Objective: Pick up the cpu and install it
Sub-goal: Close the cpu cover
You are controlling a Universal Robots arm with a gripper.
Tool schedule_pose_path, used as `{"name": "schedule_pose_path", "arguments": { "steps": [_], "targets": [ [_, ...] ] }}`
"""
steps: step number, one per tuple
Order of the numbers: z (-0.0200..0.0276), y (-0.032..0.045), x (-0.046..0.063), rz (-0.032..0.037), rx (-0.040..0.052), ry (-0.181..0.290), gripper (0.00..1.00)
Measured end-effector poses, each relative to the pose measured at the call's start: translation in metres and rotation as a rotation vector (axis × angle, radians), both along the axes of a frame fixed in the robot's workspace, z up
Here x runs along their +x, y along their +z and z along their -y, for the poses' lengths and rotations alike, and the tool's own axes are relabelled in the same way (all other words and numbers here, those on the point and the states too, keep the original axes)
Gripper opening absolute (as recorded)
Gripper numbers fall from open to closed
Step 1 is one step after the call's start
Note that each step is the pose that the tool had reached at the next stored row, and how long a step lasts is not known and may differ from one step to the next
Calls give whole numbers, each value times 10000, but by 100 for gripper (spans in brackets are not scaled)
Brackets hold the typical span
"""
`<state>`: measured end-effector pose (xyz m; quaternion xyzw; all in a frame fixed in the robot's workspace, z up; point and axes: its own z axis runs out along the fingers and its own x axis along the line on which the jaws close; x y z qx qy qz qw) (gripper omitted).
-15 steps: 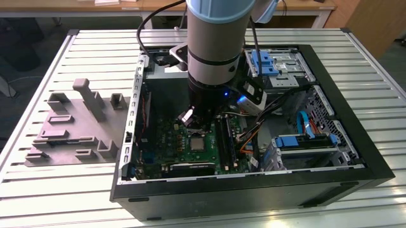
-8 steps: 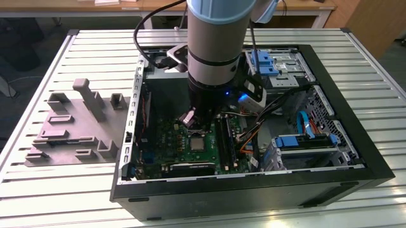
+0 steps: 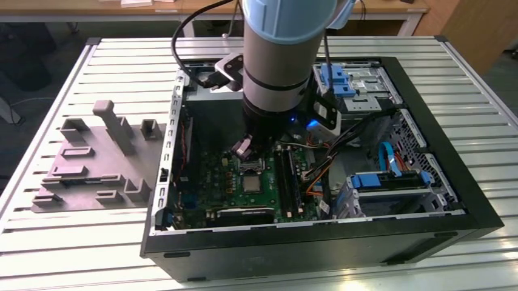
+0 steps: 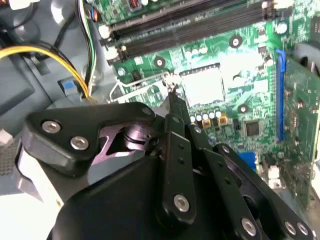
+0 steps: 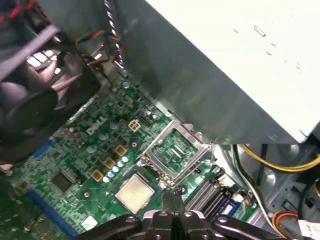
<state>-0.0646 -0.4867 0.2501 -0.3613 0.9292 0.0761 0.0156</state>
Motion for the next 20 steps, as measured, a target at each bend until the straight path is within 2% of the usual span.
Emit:
{"name": "schedule_pose_path", "arguments": {
  "steps": [6,9,14,15,20],
  "targets": [
    [1,-27,2,-1,-3,1012,11],
    [-11,-42,35,-1,-3,1086,11],
    [-96,-72,94,-1,-3,1085,11],
    [-132,-87,122,0,-2,1085,11],
    [-200,-132,185,1,9,1092,11]
  ]
}}
